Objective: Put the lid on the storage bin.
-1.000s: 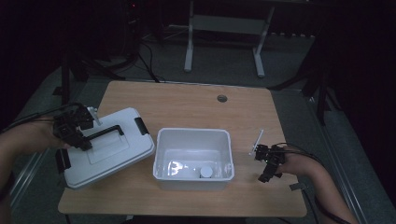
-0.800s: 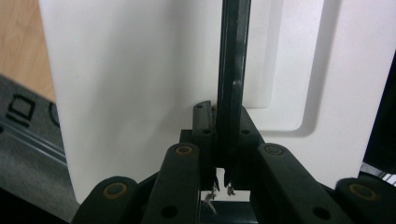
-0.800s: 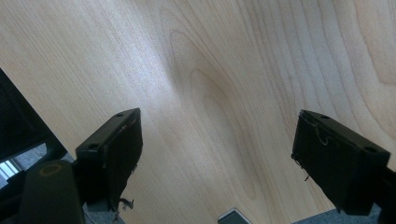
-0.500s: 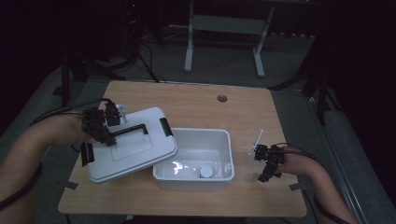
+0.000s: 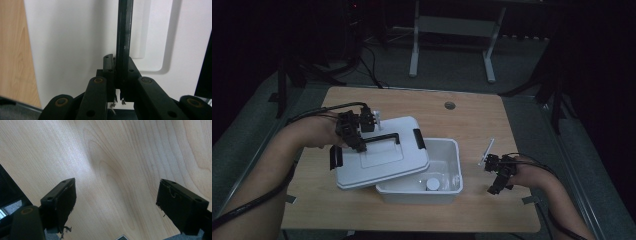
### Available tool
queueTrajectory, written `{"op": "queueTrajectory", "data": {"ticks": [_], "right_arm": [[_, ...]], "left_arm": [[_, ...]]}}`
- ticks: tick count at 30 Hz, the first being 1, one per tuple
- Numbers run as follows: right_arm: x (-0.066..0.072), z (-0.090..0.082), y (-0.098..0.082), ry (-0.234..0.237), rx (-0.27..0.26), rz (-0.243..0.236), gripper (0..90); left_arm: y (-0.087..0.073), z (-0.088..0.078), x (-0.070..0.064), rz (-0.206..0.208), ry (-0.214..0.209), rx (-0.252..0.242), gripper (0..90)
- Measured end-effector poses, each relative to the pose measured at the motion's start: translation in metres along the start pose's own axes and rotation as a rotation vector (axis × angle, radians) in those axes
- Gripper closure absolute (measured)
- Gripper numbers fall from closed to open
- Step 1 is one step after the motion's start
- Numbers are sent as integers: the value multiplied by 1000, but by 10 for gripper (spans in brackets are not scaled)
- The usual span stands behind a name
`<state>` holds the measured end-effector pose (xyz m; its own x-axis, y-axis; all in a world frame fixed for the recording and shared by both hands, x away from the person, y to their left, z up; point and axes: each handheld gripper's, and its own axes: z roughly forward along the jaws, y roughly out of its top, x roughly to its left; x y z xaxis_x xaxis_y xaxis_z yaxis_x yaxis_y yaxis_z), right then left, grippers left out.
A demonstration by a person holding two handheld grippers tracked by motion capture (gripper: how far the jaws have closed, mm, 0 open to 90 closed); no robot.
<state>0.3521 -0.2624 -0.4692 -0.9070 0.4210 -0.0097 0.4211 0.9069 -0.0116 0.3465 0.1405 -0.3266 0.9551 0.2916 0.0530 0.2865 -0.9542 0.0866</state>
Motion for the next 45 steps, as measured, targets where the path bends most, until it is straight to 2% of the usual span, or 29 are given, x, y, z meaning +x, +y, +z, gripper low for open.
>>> {"op": "queueTrajectory", "data": {"ticks": [2,7,12,15,18,21,27,33,39,45], "right_arm": [[0,0,-1,1,0,-2,158],[-1,2,-2,2,2,-1,158],[-1,3,-3,4,-2,1,158],[-1,3,-3,5,-2,1,158],[-1,3,-4,3,1,-5,158],[-1,3,-4,4,1,-2,158],[-1,6,-5,8,8,1,158],[0,6,-5,8,12,-2,158],[0,5,-5,6,11,-6,158],[-1,8,-6,9,19,-4,158]], "left_arm": [[8,0,-1,15,-12,-3,836],[30,2,-6,46,-11,-11,836],[49,9,-11,98,-22,-8,836],[55,12,-14,118,-24,0,836],[68,18,-18,146,-25,5,836],[77,20,-21,174,-38,-8,836],[92,25,-24,192,-33,-2,836],[101,31,-25,212,-44,-2,835],[100,38,-18,197,-85,0,835],[98,39,-19,202,-73,7,835]]}}
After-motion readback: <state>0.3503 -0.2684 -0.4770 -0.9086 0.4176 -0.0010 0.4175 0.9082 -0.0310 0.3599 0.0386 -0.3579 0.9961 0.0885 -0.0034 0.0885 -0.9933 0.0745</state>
